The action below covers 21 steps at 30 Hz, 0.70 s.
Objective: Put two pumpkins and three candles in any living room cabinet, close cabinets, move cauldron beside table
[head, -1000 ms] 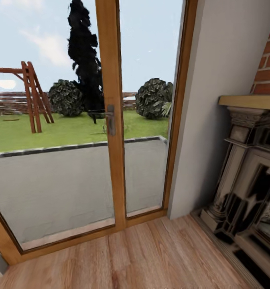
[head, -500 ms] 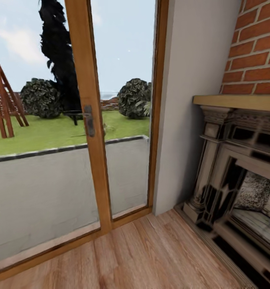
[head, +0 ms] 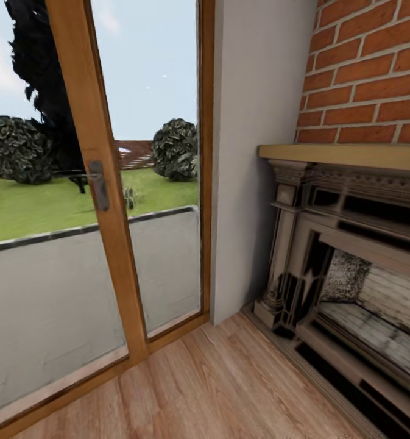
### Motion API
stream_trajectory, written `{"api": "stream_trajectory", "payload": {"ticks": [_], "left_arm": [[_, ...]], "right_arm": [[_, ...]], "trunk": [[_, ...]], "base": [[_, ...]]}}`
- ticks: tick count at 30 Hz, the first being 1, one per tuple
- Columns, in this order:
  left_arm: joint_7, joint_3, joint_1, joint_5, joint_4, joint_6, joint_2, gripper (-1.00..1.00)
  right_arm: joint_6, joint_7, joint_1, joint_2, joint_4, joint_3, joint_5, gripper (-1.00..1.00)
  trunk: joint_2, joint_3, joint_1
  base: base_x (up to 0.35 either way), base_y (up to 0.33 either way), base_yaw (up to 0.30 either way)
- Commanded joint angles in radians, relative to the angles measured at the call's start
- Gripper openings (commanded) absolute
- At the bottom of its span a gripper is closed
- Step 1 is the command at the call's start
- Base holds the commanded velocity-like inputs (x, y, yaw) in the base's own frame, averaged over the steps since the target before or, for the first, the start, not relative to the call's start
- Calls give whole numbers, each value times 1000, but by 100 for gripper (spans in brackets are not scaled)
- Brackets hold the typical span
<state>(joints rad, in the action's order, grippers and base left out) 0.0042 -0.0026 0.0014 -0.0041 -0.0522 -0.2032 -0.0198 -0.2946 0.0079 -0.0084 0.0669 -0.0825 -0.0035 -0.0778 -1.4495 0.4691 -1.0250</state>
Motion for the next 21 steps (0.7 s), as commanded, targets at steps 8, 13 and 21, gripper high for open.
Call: {"api": "stream_trajectory", "payload": {"ticks": [8, 13, 21], "left_arm": [[0, 0, 0, 0, -1, -2, 0, 100], [0, 0, 0, 0, 0, -2, 0, 100], [0, 0, 0, 0, -1, -2, 0, 100]], "right_arm": [[-3, 0, -1, 1, 1, 0, -8, 100], [-4, 0, -1, 1, 0, 0, -9, 100], [-51, 0, -1, 1, -2, 0, -11, 100]], "trunk": [[0, 1, 0], [0, 1, 0], [0, 1, 0]], "base": [[0, 0, -291], [0, 0, -291], [0, 0, -291]]}}
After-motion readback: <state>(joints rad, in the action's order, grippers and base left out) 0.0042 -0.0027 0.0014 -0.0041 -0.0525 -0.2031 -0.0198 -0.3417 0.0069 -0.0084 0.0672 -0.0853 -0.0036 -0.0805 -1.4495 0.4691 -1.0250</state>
